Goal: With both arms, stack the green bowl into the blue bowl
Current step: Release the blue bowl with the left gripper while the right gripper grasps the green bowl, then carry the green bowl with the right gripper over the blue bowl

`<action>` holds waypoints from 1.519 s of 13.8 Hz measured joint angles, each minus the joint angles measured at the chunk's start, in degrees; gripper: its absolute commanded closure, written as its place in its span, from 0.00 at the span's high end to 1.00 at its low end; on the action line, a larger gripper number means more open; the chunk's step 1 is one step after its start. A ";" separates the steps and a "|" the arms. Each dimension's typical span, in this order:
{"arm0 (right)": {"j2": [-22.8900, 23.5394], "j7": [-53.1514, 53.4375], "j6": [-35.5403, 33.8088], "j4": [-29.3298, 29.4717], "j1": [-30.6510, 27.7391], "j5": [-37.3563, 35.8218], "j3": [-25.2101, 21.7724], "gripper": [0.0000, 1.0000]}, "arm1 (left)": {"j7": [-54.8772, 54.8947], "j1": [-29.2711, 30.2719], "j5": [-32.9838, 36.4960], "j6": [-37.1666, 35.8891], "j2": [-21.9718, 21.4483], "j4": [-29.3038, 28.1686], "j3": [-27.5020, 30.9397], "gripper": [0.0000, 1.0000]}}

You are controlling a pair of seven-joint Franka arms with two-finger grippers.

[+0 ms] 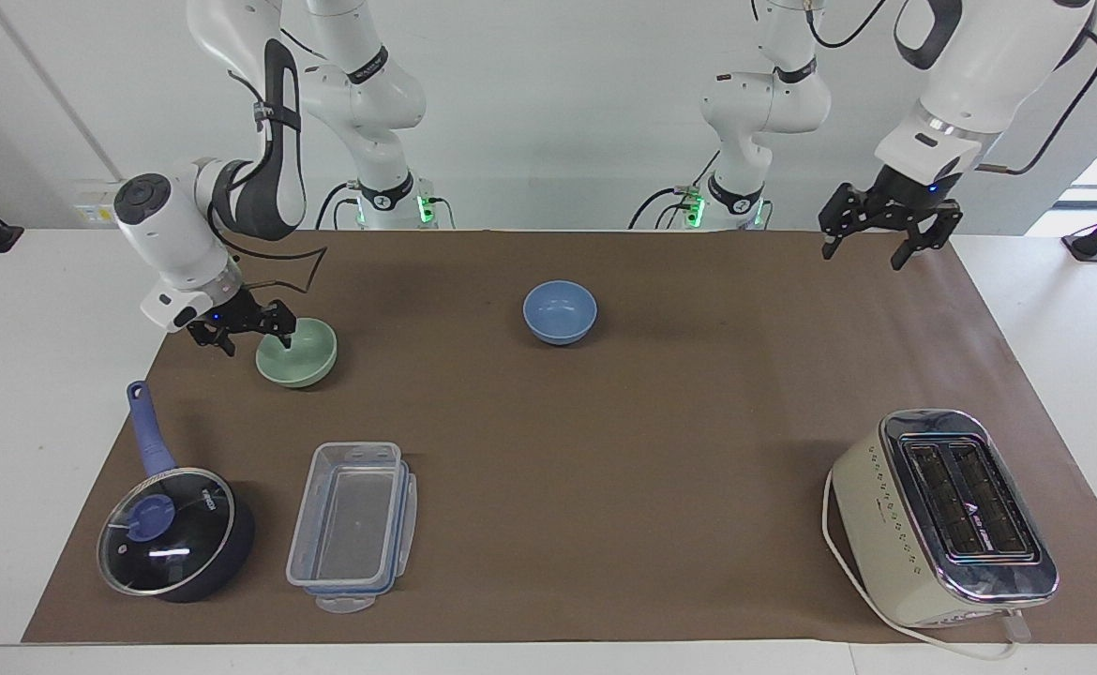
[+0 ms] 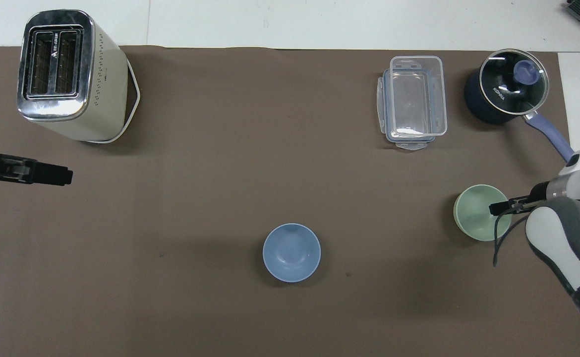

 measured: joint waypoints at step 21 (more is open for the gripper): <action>-0.64 3.43 -18.28 13.04 5.51 4.46 1.22 0.00 | 3.33 3.92 2.46 -7.62 6.30 10.93 -0.21 1.00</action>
